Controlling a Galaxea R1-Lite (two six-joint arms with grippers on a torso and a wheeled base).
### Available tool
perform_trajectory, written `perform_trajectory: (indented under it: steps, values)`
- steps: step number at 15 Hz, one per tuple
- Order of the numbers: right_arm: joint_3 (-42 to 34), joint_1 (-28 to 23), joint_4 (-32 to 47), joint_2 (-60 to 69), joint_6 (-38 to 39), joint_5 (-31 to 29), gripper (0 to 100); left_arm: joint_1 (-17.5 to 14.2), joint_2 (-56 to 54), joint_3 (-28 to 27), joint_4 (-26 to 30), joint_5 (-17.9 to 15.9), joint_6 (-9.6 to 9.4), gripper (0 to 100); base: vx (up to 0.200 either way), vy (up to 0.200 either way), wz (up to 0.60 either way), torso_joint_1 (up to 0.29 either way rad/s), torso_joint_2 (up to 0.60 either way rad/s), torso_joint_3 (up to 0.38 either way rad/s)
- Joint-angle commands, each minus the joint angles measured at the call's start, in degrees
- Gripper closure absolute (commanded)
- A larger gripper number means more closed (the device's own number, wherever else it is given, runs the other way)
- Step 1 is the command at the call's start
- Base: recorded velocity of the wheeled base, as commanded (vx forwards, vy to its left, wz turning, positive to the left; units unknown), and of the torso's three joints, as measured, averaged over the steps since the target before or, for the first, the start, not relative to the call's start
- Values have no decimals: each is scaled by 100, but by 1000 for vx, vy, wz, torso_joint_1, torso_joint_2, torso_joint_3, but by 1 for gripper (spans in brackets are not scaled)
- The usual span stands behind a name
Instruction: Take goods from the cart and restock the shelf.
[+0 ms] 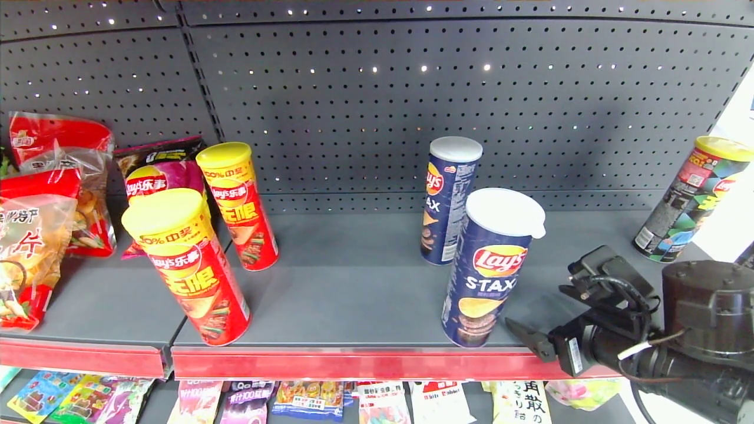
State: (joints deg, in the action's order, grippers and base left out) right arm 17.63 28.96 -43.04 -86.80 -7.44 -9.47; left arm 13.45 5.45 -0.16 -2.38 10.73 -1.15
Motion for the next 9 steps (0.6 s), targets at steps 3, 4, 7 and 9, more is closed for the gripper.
perform_trajectory:
  steps: [3,4,7,9]
  values:
    - [13,4,-2,-48,-12,-2,0,0,9,-2,-8,8,0,0,0,0,0,0,0,0]
    - [4,4,-2,-48,-12,-2,0,0,9,-2,-8,8,0,0,0,0,0,0,0,0]
    - [21,4,-2,-83,-30,-2,0,0,9,7,-8,8,-8,0,0,0,0,0,0,0]
    - [92,-40,-2,-118,-39,-20,0,0,9,-2,-8,-1,-8,0,0,0,0,0,0,0]
